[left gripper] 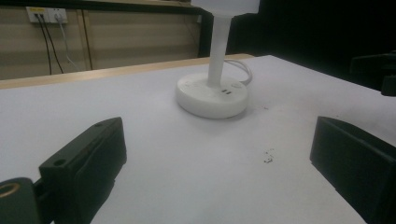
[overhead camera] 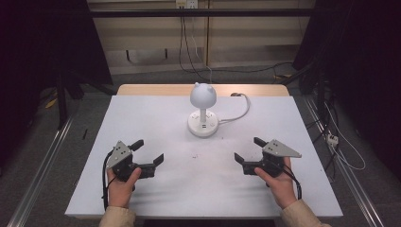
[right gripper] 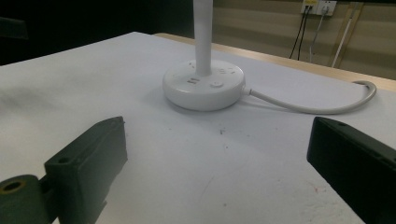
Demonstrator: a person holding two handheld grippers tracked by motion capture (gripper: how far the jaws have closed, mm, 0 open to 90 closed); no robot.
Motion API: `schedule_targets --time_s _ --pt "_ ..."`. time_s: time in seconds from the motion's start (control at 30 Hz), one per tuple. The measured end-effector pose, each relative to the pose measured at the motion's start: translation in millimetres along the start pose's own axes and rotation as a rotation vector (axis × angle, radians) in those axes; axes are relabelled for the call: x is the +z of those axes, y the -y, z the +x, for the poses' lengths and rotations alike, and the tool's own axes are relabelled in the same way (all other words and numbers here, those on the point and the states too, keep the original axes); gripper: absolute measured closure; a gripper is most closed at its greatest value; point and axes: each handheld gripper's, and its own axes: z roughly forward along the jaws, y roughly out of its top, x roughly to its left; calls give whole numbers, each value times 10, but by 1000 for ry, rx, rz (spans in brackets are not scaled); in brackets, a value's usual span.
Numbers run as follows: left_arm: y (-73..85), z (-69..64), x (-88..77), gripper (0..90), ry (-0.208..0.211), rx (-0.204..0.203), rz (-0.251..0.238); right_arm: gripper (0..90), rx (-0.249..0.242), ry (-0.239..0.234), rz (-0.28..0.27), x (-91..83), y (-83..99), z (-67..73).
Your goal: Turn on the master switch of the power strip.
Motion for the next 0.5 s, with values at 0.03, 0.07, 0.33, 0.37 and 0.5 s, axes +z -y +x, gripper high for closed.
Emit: schedule_targets --time_s 0.03,0.07,0.33,0.37,0.5 --pt "3 2 -4 35 1 1 1 45 5 0 4 28 -8 -2" --pt "3 2 -4 35 1 1 1 45 14 -1 7 58 -14 -3" --pt "31 61 -81 37 2 3 9 50 4 -10 42 283 -98 19" --pt "34 73 -93 38 -2 2 8 51 6 -12 46 305 -105 26" --pt "49 110 -131 38 -10 -4 11 58 9 -16 50 388 -122 37"
